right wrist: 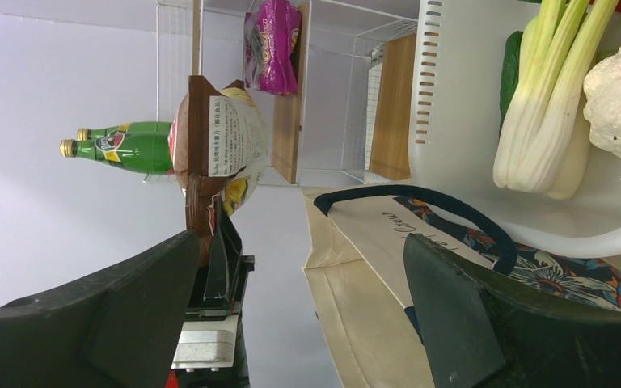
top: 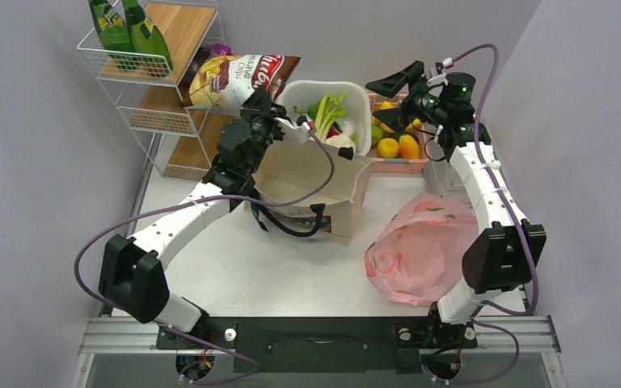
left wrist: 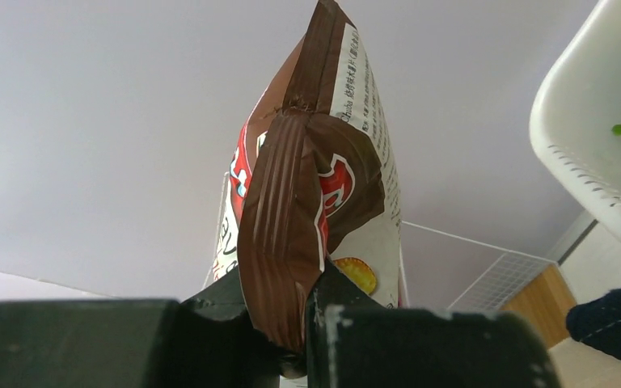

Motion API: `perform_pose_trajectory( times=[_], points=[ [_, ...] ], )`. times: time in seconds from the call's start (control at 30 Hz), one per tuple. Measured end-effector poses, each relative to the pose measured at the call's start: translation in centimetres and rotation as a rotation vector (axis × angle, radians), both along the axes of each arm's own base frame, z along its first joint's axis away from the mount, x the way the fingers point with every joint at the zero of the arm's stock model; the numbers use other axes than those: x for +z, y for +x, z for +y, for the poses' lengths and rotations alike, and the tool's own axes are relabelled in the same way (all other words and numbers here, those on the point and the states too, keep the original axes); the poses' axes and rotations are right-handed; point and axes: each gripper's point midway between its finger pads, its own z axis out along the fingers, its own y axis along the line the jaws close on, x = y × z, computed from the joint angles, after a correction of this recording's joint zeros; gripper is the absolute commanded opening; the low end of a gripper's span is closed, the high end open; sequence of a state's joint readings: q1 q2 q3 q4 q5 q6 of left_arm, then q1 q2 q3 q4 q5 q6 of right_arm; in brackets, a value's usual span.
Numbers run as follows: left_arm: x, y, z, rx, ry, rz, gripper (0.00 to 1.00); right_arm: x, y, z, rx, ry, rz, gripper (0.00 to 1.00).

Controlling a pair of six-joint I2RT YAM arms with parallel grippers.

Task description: Untie the knot of the grocery bags and take out the mixed food

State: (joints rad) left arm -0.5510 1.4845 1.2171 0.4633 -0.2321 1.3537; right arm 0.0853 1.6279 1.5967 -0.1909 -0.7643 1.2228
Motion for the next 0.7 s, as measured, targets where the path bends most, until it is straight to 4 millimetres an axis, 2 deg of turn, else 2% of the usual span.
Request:
perform_pose_trajectory(
  times=[0.17, 0.43, 0.57, 0.7],
  points=[
    [-0.7, 0.4, 0.1, -0.029, -0.047, 0.035, 0.00, 0.0, 0.0, 0.1, 0.002, 0.000, -0.001, 0.92],
    [-1.2, 0.4, -0.8, -0.077, -0.055, 0.053, 0.00, 0.1, -0.1, 0.4, 0.008, 0.001, -0.003, 0.92],
    [-1.4, 1.5, -0.9, -0.068, -0.047, 0.057, 0.00, 0.1, -0.2, 0.4, 0.010, 0.002, -0.004, 0.92],
    [-2.4, 2.9, 0.1, -0.035, -0.031, 0.073, 0.00, 0.2, -0.1, 0.5, 0.010, 0.005, -0.008, 0.92]
  ],
)
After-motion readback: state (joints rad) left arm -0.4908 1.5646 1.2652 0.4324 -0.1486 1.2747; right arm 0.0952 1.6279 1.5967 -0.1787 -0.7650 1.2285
